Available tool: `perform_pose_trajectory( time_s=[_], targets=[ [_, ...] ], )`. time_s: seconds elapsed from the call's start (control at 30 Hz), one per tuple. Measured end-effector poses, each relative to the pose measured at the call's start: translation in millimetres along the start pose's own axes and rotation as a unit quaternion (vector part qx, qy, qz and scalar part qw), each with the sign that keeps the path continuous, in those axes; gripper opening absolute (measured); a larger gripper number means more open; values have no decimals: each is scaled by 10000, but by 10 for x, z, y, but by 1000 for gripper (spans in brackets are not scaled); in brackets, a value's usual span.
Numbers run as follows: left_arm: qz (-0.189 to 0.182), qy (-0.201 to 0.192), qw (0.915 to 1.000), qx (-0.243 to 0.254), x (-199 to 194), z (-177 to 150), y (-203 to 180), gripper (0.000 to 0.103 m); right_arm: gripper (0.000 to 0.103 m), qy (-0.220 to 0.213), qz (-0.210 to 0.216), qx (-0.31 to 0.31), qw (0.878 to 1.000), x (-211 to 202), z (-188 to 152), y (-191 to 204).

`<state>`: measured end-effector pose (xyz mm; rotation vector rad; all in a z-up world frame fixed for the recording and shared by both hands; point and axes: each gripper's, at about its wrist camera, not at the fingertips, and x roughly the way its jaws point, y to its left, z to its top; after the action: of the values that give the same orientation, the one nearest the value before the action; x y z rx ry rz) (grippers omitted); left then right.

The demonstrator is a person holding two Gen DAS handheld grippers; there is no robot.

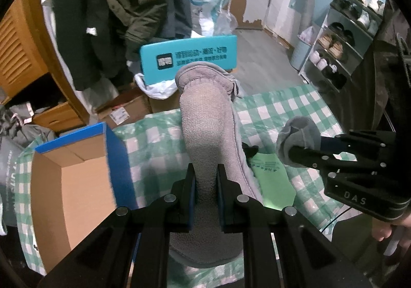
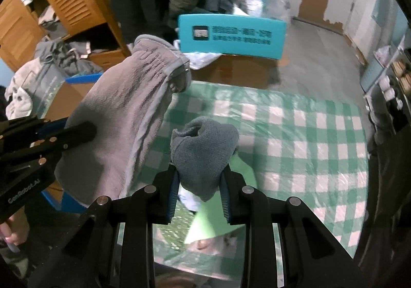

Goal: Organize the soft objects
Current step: 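Lift the grey cloth and grey sock and carry both over the cardboard box, then open both grippers to drop the cloth and sock into the box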

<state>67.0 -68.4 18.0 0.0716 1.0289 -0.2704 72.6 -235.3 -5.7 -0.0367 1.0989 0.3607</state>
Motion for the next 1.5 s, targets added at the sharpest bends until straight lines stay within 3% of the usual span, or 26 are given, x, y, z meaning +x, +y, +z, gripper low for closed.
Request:
perform_pose_trajectory(
  time_s=[0.87, 1.5],
  targets=[
    [526, -296, 9930, -1017, -639, -458, 1211, 14, 27, 230, 689, -1043, 9919, 270, 363, 1445],
    [832, 7, 9833, -1616, -524, -838, 1918, 9, 27, 954, 1048, -1534, 9779, 818, 302, 2286]
  ],
)
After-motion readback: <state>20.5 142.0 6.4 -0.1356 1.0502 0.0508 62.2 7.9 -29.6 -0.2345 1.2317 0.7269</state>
